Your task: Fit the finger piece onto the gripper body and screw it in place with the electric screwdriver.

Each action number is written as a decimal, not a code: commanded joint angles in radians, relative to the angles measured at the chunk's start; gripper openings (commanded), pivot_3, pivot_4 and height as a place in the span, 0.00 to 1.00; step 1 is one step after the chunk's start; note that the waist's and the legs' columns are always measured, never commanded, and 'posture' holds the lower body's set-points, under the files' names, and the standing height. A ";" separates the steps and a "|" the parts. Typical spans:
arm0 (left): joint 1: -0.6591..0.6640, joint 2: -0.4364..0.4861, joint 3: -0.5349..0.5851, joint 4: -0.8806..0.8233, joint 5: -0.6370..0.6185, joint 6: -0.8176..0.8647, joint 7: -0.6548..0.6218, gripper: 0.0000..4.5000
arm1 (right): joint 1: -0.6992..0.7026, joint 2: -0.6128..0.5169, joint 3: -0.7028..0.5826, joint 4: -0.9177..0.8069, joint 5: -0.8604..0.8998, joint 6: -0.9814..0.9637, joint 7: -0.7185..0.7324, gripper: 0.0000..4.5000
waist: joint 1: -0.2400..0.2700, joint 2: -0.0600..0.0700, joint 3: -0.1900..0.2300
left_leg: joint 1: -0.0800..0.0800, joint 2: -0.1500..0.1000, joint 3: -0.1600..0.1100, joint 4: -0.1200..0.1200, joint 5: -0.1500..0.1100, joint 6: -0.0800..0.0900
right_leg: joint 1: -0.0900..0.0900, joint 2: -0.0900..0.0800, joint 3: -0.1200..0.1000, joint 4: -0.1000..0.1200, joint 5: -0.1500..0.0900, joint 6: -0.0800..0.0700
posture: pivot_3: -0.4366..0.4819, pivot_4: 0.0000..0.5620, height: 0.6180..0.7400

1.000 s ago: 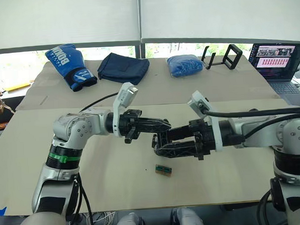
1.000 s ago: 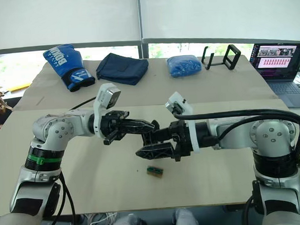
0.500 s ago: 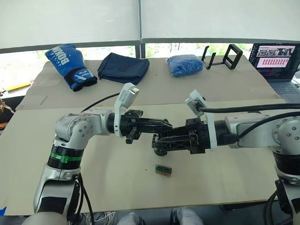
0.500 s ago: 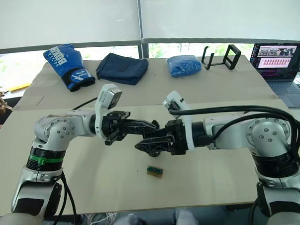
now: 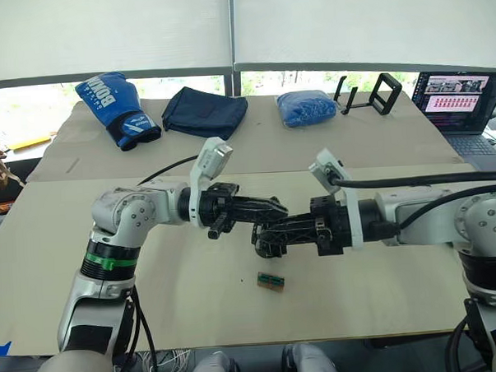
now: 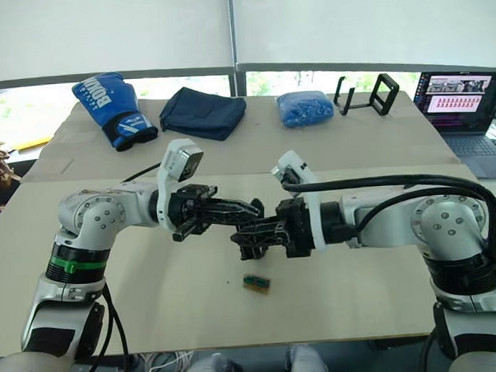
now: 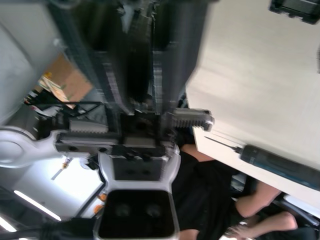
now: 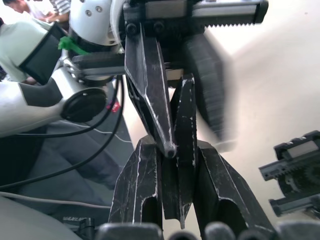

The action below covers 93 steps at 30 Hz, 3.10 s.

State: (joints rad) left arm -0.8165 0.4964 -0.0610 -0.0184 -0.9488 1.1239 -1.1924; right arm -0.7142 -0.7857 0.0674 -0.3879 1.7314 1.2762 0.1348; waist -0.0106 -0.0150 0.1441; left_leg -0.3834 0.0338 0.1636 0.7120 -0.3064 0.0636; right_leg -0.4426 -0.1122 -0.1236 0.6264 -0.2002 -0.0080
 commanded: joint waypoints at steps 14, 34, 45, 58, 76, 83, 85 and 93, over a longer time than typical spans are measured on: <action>0.073 0.169 0.035 0.292 0.447 -0.857 -0.264 1.00 | 0.240 0.015 -0.098 -0.198 -0.522 -0.374 0.447 0.10 | 0.009 0.000 0.000 | 0.000 0.000 0.002 0.000 -0.001 0.001 | -0.001 0.001 -0.002 -0.002 0.000 0.000 | 0.48 0.27 1.00; 0.168 -0.107 -0.113 0.619 0.715 -1.282 -0.235 1.00 | 0.409 0.121 0.017 -0.068 -1.096 -0.828 0.765 0.10 | 0.021 -0.001 0.000 | -0.005 -0.001 0.002 0.004 0.000 0.002 | -0.006 0.001 -0.002 0.002 0.000 0.000 | 0.48 0.27 1.00; 0.049 -0.230 -0.148 0.851 0.830 -1.410 -0.175 1.00 | 0.389 0.151 -0.003 -0.122 -1.065 -0.765 0.724 0.10 | 0.021 -0.001 0.001 | -0.005 0.000 0.002 0.004 0.000 0.002 | -0.006 0.000 -0.002 0.002 0.001 0.000 | 0.48 0.27 1.00; 0.019 -0.264 -0.142 0.923 0.854 -1.432 -0.182 0.95 | 0.387 0.151 -0.011 -0.154 -1.056 -0.733 0.698 0.10 | 0.021 -0.001 0.001 | -0.006 -0.001 0.001 0.004 -0.001 0.004 | -0.006 0.000 -0.003 0.001 0.001 -0.001 | 0.48 0.27 1.00; 0.026 -0.273 -0.144 0.896 0.868 -1.439 -0.173 0.51 | 0.363 0.223 0.075 0.026 -1.241 -0.982 0.829 0.10 | 0.020 -0.001 0.001 | -0.006 -0.001 0.001 0.007 -0.001 0.005 | -0.005 0.000 -0.003 0.002 0.001 0.000 | 0.48 0.27 1.00; 0.028 -0.264 -0.150 0.893 0.879 -1.424 -0.171 0.51 | 0.325 0.236 0.077 0.115 -1.282 -1.015 0.873 0.10 | 0.020 -0.001 0.001 | -0.006 -0.001 0.002 0.008 -0.002 0.005 | -0.005 0.000 -0.003 0.003 0.001 0.000 | 0.48 0.27 1.00; 0.028 -0.262 -0.151 0.894 0.881 -1.423 -0.170 0.51 | 0.325 0.238 0.083 0.121 -1.288 -1.011 0.881 0.10 | 0.020 -0.001 0.001 | -0.006 0.000 0.001 0.008 -0.002 0.005 | -0.005 0.000 -0.003 0.003 0.001 0.000 | 0.48 0.27 1.00; 0.036 -0.258 -0.154 0.899 0.887 -1.419 -0.166 0.51 | 0.329 0.271 0.101 0.128 -1.311 -0.993 0.867 0.10 | 0.019 -0.001 0.001 | -0.006 0.000 0.001 0.009 -0.002 0.005 | -0.005 0.000 -0.003 0.004 0.001 0.000 | 0.48 0.27 1.00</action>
State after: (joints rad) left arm -0.7797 0.2319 -0.2080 0.9009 -0.0773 -0.3004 -1.3642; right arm -0.3755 -0.5194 0.1773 -0.2405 0.4144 0.2916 1.0010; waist 0.0085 -0.0162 0.1447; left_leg -0.3892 0.0333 0.1651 0.7207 -0.3080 0.0683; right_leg -0.4478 -0.1123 -0.1262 0.6300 -0.1991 -0.0081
